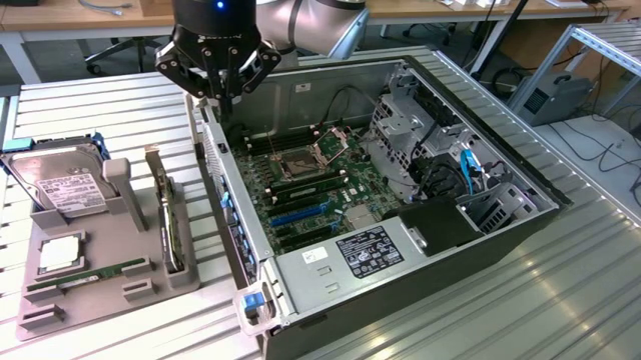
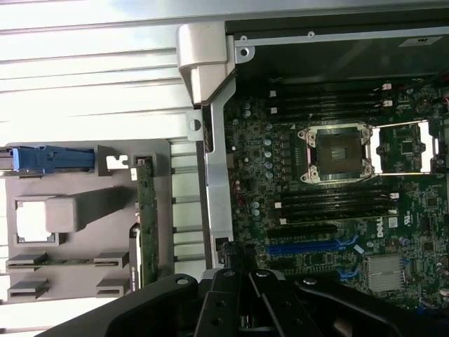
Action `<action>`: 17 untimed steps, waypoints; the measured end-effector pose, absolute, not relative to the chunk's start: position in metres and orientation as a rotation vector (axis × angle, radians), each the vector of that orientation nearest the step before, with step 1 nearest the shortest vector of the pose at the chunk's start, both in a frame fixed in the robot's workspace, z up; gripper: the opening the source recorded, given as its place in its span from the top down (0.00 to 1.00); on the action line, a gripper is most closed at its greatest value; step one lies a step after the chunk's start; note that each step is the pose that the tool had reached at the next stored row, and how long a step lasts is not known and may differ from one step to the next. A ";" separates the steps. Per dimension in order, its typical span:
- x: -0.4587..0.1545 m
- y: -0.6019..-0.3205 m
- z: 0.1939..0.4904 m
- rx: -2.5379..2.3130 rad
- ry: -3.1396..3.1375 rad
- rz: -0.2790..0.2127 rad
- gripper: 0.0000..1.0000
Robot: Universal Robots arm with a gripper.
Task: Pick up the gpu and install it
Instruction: 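Reach for the gpu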
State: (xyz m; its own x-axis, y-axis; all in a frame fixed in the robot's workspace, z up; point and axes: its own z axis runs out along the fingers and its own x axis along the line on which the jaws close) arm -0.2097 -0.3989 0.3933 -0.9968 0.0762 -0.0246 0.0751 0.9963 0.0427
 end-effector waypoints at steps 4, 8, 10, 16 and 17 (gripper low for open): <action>-0.211 -0.399 0.393 0.118 3.112 0.065 0.89; -0.212 -0.399 0.393 0.118 3.113 0.065 0.89; -0.212 -0.399 0.393 0.118 3.113 0.065 0.89; -0.213 -0.399 0.393 0.118 3.112 0.065 0.89; -0.214 -0.399 0.393 0.118 3.112 0.065 0.89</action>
